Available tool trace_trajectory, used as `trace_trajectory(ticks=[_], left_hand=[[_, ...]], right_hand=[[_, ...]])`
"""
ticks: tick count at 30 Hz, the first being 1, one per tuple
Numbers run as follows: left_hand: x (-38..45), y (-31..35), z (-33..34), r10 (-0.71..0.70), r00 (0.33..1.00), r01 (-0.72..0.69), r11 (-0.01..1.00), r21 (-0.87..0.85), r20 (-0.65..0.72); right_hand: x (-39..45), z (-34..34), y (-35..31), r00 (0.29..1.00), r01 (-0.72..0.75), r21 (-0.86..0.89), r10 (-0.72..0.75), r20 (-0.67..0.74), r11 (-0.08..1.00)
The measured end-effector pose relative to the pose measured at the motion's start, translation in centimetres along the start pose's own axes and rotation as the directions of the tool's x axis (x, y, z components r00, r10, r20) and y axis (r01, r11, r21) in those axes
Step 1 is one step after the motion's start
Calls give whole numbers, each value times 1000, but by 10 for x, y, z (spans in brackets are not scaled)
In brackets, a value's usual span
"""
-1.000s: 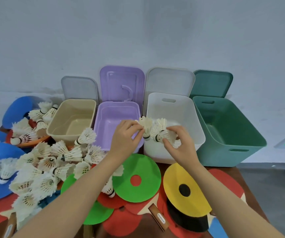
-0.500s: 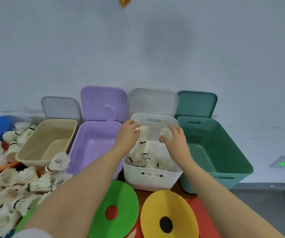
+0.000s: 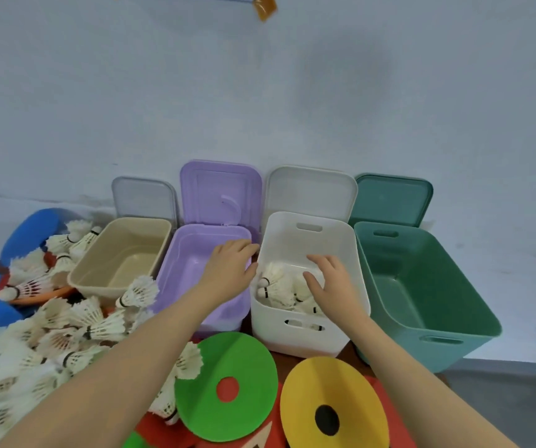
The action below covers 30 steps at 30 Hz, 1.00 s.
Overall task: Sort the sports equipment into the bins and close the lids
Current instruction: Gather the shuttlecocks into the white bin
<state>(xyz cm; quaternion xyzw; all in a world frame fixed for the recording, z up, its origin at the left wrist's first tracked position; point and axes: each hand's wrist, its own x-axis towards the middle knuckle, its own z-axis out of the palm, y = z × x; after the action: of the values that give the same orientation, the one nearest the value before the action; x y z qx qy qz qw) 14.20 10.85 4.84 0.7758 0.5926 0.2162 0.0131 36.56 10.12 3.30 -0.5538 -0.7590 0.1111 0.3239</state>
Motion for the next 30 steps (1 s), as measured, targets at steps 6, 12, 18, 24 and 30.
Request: trace_trajectory(ticks=[6, 12, 18, 24, 30], left_hand=[[-50, -45, -31, 40, 999, -40, 999, 16, -7], [-117, -100, -41, -39, 997, 41, 999, -18, 68], [-166, -137, -34, -117, 979, 116, 993, 18, 170], [-184, -147, -27, -162, 970, 160, 987, 21, 184], [-177, -154, -19, -155, 966, 162, 987, -18, 205]], right_hand=[[-20, 31, -57, 994, 103, 63, -101, -41, 993], [-58, 91, -112, 994, -10, 246, -17, 106, 969], [-89, 149, -131, 915, -213, 124, 153, 373, 969], [-98, 182, -141, 889, -306, 163, 220, 401, 938], [-103, 179, -148, 964, -233, 207, 197, 180, 950]])
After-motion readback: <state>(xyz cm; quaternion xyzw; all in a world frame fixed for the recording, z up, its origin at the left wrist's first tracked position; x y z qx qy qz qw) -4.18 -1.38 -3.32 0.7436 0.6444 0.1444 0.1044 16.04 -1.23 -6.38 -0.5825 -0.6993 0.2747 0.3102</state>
